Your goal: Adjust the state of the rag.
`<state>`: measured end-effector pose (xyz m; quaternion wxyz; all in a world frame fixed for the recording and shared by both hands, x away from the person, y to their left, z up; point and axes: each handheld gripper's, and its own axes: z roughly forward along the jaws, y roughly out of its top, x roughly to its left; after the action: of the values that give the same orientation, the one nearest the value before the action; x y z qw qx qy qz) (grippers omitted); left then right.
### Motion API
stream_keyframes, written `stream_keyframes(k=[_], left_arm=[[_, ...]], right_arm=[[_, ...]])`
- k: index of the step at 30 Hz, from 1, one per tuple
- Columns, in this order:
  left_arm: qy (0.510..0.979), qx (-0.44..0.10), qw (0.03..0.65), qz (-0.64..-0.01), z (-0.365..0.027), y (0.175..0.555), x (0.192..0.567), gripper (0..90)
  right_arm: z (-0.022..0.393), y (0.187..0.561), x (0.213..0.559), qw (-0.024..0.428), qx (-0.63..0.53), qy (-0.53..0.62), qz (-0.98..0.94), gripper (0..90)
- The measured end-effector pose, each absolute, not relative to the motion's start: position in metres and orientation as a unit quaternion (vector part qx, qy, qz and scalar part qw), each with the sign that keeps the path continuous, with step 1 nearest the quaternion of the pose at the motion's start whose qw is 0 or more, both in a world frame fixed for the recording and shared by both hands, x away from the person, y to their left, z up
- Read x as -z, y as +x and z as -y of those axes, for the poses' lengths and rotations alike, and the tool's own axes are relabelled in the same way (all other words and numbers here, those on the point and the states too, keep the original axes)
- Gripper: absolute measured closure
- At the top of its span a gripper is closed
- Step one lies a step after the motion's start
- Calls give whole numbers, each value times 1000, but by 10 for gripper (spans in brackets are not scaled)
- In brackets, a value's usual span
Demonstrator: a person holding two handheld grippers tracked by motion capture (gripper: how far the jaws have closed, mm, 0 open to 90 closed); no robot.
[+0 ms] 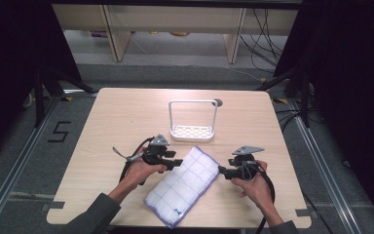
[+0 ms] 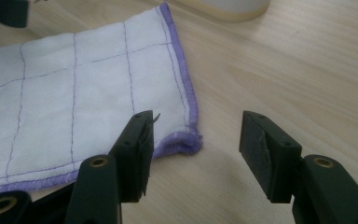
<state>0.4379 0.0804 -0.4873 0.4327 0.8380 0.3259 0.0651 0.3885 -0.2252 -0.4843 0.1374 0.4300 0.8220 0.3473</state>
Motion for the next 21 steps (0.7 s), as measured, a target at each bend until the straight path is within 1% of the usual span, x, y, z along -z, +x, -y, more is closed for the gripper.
stream_keyframes(k=[1,3,4,5,7,8,9,10,12,13,14,15,16,17,18,21], left_arm=[[841,-70,426,-325,-77,443,489,525],[841,-68,424,-328,-71,452,491,528],[843,-67,423,-326,-69,457,492,532],[843,-69,420,-329,-66,460,493,534],[841,-65,425,-329,-60,466,494,534],[837,-60,430,-334,-56,468,494,536],[846,-61,419,-324,-55,470,494,537],[844,-60,424,-324,-50,471,494,536],[842,-57,426,-325,-43,472,495,531],[849,-61,419,-317,-41,473,495,524],[851,-65,415,-316,-38,474,496,510],[853,-70,411,-313,-35,474,497,496],[854,-70,410,-312,-33,475,499,495],[855,-68,407,-312,-31,476,500,495],[855,-71,408,-312,-30,477,501,495],[852,-72,413,-314,-26,479,505,497]], right_arm=[[223,387,483,125,-338,447,-818,445],[219,387,485,123,-336,454,-816,445],[217,387,488,135,-350,451,-810,445],[217,388,487,138,-343,443,-817,445],[214,388,486,128,-335,454,-816,443],[212,389,490,137,-351,457,-806,442],[212,390,488,125,-336,457,-814,439],[212,391,489,135,-336,453,-815,437],[211,390,489,135,-328,450,-819,435],[208,390,491,137,-340,459,-809,436],[208,389,489,132,-329,462,-813,437],[209,390,489,138,-324,453,-819,437],[207,390,489,138,-328,457,-815,437],[207,390,490,149,-327,450,-818,439],[206,391,490,139,-328,452,-818,441],[204,390,492,147,-312,452,-823,450]])
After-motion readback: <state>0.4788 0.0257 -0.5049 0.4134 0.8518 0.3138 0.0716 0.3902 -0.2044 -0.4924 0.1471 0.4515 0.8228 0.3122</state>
